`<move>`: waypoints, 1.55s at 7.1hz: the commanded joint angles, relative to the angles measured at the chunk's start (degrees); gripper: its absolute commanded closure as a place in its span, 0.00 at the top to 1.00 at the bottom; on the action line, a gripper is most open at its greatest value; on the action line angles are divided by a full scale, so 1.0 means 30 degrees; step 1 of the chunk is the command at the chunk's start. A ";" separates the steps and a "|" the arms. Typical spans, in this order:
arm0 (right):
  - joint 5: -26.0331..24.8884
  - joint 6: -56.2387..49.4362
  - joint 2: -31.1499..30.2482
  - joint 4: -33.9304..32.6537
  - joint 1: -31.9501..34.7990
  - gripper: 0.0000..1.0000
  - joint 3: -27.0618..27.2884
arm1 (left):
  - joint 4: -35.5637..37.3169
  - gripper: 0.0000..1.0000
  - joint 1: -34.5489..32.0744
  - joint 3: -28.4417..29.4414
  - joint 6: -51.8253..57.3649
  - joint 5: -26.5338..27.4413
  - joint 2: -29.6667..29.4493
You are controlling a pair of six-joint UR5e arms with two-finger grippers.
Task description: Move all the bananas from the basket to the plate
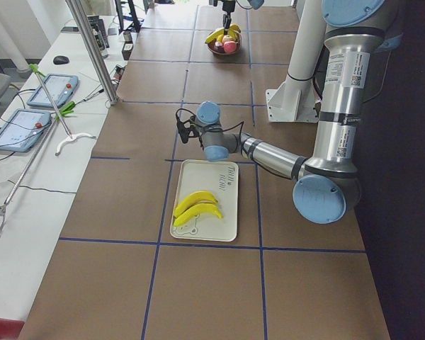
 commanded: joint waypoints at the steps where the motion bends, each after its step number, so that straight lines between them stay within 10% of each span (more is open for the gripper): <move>1: 0.1059 0.0479 0.3621 -0.0035 -0.0066 0.16 -0.1234 | -0.0004 1.00 0.0956 0.0350 0.0005 0.0149 -0.2038; 4: 0.0984 0.3747 0.8661 0.0024 -0.2253 0.16 -0.2647 | 0.0141 1.00 0.2423 0.0498 -0.2990 0.1820 -0.4088; 8: -0.5687 0.6752 1.3205 -0.0005 -0.6798 0.14 -0.4190 | 0.0201 1.00 0.3683 0.1232 -0.6787 0.2548 -0.6995; 11: -0.7512 0.7367 1.4124 -0.0005 -0.8003 0.14 -0.4699 | 0.0260 1.00 0.3949 0.1231 -0.8314 0.2846 -0.8023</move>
